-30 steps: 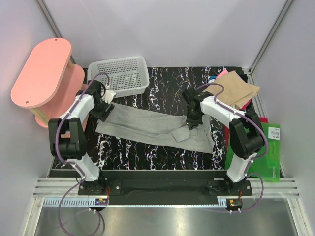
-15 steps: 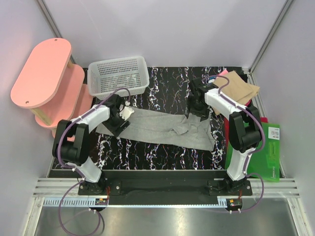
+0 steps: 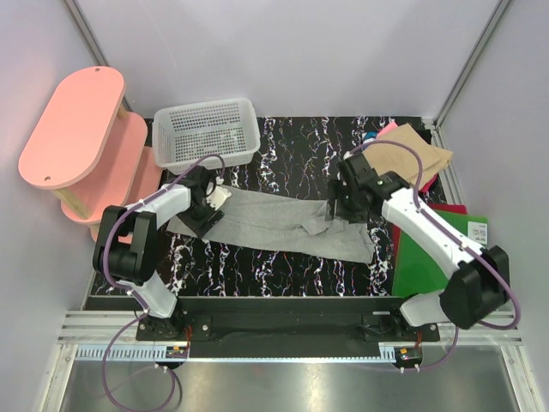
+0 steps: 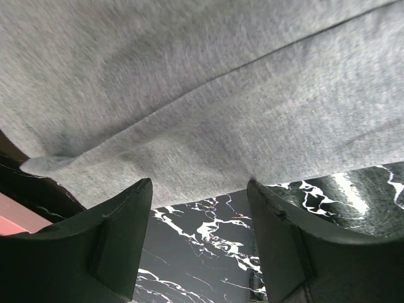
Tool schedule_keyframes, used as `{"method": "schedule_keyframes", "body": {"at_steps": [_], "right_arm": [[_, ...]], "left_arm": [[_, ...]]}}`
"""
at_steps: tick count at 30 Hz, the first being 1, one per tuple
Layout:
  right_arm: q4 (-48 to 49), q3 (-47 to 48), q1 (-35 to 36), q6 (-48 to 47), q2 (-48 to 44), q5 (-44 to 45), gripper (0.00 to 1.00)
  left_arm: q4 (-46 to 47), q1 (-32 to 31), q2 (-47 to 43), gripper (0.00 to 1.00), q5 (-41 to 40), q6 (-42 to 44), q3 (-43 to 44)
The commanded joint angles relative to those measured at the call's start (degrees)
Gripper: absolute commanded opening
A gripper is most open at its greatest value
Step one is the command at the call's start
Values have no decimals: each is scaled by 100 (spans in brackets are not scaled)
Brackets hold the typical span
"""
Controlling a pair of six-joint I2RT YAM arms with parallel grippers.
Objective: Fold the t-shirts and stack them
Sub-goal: Fold the other side of the tshirt into a rectangle
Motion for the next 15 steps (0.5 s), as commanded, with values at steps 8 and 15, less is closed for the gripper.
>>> {"method": "schedule_keyframes", "body": {"at_steps": [8,15], "right_arm": [[820,-549,813,16,371,-667,70],[1031,-320,813,25,987,-693,68]], "left_arm": [[-24,48,-361,66,-17,-161,51],[-279,48,-405,66,80,-231,560]]}}
